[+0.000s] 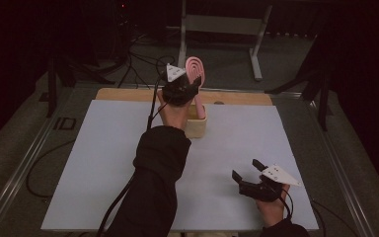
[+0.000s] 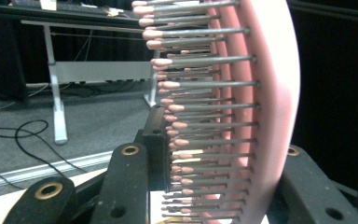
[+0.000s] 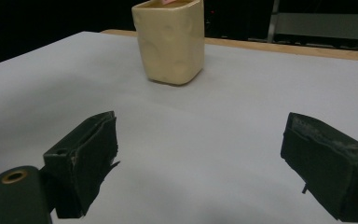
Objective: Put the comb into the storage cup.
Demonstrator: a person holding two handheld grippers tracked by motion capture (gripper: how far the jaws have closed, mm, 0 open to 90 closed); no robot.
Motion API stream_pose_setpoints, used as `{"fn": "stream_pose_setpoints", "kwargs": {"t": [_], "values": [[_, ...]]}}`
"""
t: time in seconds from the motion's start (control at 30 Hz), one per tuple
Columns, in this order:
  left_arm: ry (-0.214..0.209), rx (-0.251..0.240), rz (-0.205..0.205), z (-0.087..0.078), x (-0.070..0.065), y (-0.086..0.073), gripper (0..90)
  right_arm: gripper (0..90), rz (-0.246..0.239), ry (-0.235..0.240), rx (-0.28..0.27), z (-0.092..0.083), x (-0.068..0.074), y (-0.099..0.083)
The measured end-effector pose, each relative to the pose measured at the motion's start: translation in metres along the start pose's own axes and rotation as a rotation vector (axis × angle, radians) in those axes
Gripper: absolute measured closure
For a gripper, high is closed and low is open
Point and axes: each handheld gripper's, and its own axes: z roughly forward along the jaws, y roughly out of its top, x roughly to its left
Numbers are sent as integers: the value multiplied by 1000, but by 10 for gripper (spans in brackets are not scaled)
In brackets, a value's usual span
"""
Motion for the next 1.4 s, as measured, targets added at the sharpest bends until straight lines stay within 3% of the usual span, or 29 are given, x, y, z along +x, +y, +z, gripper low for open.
{"fn": "stream_pose_setpoints", "kwargs": {"t": [0.5, 1.4], "values": [[15, 1, -51, 3, 6, -16, 645, 106, 0, -5, 8, 1, 0, 0], [18, 31, -49, 9, 4, -28, 644, 106, -1, -2, 13, 2, 0, -1]]}}
